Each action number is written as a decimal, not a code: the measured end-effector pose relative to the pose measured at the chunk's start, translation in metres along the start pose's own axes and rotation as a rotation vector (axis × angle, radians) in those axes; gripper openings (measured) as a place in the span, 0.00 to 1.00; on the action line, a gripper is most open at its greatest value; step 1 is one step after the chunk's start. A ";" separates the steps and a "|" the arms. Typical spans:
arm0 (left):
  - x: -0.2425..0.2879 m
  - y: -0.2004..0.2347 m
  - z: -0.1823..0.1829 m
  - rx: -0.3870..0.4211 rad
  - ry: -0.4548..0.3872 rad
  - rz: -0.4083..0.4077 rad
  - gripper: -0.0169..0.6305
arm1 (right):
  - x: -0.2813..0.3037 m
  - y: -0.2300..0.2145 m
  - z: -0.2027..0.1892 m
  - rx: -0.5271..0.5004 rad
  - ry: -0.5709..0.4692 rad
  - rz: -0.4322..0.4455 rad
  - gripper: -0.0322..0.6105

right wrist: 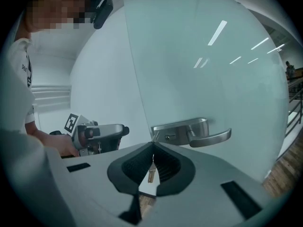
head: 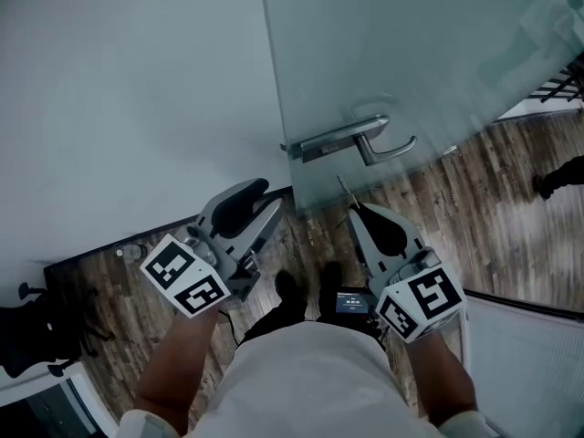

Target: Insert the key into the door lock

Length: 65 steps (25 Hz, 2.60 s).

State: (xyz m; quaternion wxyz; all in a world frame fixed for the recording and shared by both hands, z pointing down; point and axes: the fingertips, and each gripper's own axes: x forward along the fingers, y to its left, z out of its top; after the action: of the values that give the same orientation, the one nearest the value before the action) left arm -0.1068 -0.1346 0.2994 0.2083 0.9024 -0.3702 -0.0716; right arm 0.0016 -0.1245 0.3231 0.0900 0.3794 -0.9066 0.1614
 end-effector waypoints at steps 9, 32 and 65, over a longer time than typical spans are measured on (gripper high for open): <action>0.029 0.019 0.012 0.074 0.021 0.016 0.25 | 0.022 -0.012 -0.003 -0.022 0.026 0.009 0.07; 0.064 0.029 0.020 0.105 0.035 -0.017 0.26 | 0.049 -0.026 -0.017 -0.054 0.085 -0.002 0.07; 0.069 0.032 0.021 0.058 0.000 -0.027 0.26 | 0.055 -0.023 -0.014 -0.102 0.096 -0.016 0.08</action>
State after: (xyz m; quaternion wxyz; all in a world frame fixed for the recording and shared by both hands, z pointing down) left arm -0.0837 -0.2101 0.2961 0.1812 0.9130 -0.3598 -0.0639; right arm -0.0198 -0.1709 0.3567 0.1541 0.3731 -0.9053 0.1323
